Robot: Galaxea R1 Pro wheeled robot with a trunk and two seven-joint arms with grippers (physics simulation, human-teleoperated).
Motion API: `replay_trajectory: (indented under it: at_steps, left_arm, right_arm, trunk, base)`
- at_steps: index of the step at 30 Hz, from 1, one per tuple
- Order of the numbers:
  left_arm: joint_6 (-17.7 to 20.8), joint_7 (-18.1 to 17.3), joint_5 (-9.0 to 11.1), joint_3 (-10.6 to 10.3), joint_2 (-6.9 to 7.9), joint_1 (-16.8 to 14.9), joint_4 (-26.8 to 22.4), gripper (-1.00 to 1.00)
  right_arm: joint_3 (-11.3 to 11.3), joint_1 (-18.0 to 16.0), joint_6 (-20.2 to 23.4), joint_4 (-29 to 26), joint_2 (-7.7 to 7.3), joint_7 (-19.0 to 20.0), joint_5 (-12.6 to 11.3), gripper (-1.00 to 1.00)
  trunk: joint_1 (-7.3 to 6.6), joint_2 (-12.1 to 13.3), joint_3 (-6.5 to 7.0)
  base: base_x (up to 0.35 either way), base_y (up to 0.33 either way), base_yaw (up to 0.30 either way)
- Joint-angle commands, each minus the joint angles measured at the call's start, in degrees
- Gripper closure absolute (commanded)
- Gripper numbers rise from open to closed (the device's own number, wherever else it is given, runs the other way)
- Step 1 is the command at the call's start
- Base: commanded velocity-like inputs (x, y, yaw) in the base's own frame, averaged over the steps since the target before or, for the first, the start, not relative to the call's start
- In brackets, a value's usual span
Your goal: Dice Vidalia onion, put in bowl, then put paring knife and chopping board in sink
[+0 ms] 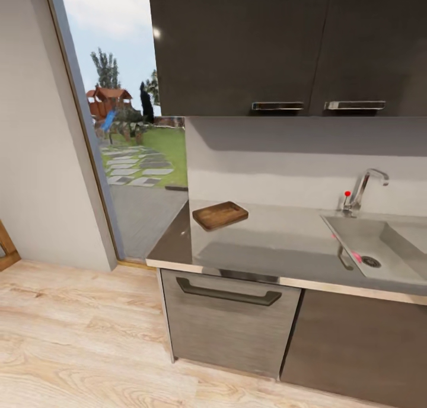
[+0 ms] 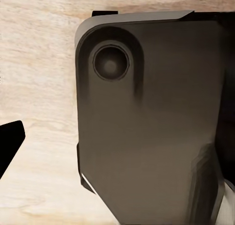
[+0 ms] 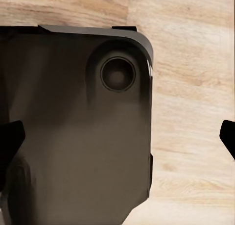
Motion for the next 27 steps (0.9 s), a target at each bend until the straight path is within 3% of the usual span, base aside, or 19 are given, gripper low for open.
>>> replay_trajectory:
  at_steps: [1, 6, 7, 16, 17, 21, 22, 27]
  left_arm:
    - [-0.1, 0.0, 0.1, 0.0, -0.01, 0.0, 0.0, -1.0]
    - [-0.1, 0.0, 0.1, 0.0, -0.04, 0.0, 0.0, -1.0]
    - [-0.1, 0.0, 0.1, 0.0, -0.11, 0.0, 0.0, -1.0]
    - [0.0, 0.0, 0.1, 0.0, -0.18, 0.0, 0.0, -1.0]
    - [0.0, 0.0, 0.1, -0.1, -0.24, 0.0, 0.0, -1.0]
    - [0.0, 0.0, 0.1, 0.0, -0.26, 0.0, 0.0, -1.0]
    - [0.0, 0.0, 0.1, -0.1, -0.27, 0.0, 0.0, -1.0]
    - [0.0, 0.0, 0.1, 0.0, -0.27, 0.0, 0.0, -1.0]
  right_arm:
    - [0.0, 0.0, -0.1, -0.7, 0.0, 0.0, 0.0, -1.0]
    - [0.3, 0.0, 0.3, -11.5, -0.06, -0.3, 0.5, -1.0]
    - [0.4, 0.0, 0.4, -17.9, -0.1, -0.3, 0.6, -1.0]
    - [0.9, 0.0, 0.2, -37.7, -0.03, -0.2, 0.6, -1.0]
    - [4.0, 0.0, 0.2, -48.5, 0.11, -0.3, 0.5, -1.0]
    - [8.8, 0.0, 0.3, -59.8, 0.15, -0.4, 0.6, -1.0]
    - [10.1, 0.0, 0.4, -65.3, 0.22, -0.5, 0.6, -1.0]
    - [11.5, -0.3, 0.6, -78.7, 0.96, -0.5, 0.6, -1.0]
  trunk:
    - [-0.22, 0.4, 0.15]
    - [-1.32, 2.4, 1.04]
    - [-1.54, 2.8, 1.22]
    - [-3.52, 6.4, 2.84]
    - [-3.74, 6.8, 3.02]
    - [-4.62, 8.4, 3.74]
    - [-4.84, 8.8, 3.92]
    - [-5.93, 10.8, 4.81]
  base:
    - [0.0, 0.0, 0.0]
    - [0.0, 0.0, 0.0]
    - [0.0, 0.0, 0.0]
    - [0.0, 0.0, 0.0]
    - [0.0, 0.0, 0.0]
    - [0.0, 0.0, 0.0]
    - [0.0, 0.0, 0.0]
    - [0.0, 0.0, 0.0]
